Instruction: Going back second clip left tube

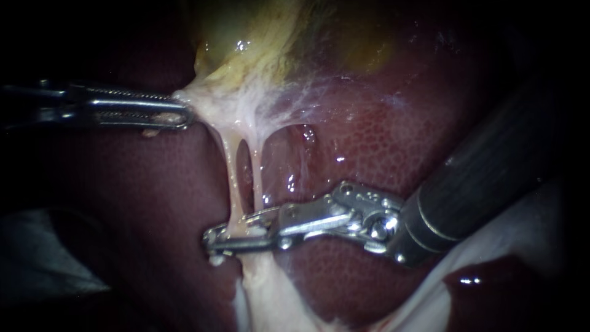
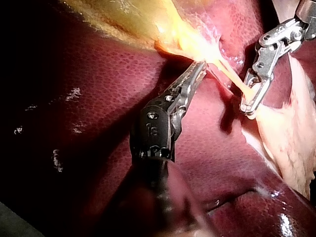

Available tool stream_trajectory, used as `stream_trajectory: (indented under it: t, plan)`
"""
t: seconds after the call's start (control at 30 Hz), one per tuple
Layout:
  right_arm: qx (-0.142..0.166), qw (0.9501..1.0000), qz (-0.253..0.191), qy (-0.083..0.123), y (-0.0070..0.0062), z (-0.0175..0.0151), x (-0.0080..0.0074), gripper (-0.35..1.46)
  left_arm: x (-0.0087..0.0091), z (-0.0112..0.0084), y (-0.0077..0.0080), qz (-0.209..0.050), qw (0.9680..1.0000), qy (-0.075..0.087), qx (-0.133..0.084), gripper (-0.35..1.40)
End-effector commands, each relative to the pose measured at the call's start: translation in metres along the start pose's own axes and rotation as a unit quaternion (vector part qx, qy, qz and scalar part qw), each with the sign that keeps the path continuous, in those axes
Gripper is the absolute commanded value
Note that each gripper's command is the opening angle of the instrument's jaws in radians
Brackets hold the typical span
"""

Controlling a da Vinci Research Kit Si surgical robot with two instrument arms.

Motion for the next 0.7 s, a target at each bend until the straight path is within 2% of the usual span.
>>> stream_trajectory:
  t: [0.03,0.1,0.17,0.27,0.4,0.47,0.53,0.7]
  plan:
    - [0.001,1.0,0.0,0.0,0.0,0.0001,-0.0001,-0.27,0.0,0.0,0.0,0.0,1.0,0.0,0.0,-0.35]
    - [-0.001,1.0,-0.001,0.0,0.0001,0.0004,-0.0003,-0.03,0.0,0.0,0.0,0.0,1.0,0.0,0.0,-0.35]
    - [-0.007,1.0,-0.001,0.002,0.0002,0.0006,-0.0003,0.14,0.0,0.0,0.0,0.0,1.0,0.0,0.0,-0.35]
    - [-0.027,0.9988,-0.04,0.009,0.0006,0.001,-0.0001,0.35,0.0,0.0,0.0,0.0,1.0,0.0,0.0,-0.35]
    - [-0.052,0.9948,-0.086,0.015,0.0013,0.0014,0.0002,0.44,0.0,0.0,0.0,0.0,1.0,0.0,0.0,-0.35]
    - [-0.074,0.9912,-0.108,0.019,0.0018,0.0015,0.0003,0.48,0.0,0.0,0.0,0.0,1.0,0.0,0.0,-0.35]
    - [-0.092,0.9883,-0.12,0.023,0.0022,0.0015,0.0004,0.5,0.0,0.0,0.0,0.0,1.0,0.0,0.0,-0.35]
    - [-0.114,0.9838,-0.136,0.026,0.0026,0.0009,0.0006,0.5,0.0,0.0,0.0,0.0,1.0,0.0,0.0,-0.35]
